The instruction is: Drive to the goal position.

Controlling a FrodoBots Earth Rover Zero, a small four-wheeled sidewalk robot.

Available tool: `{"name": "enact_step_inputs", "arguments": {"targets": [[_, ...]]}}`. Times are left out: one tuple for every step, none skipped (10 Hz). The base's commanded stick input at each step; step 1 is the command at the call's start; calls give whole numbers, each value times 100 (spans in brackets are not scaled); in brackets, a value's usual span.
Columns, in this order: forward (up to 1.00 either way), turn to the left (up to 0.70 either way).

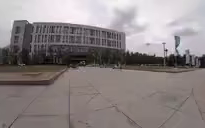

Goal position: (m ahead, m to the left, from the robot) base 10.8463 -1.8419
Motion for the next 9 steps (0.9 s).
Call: {"name": "enact_step_inputs", "arguments": {"targets": [[60, 0], [60, 0], [60, 0], [60, 0], [60, 0], [60, 0], [60, 0], [60, 0], [60, 0]]}}
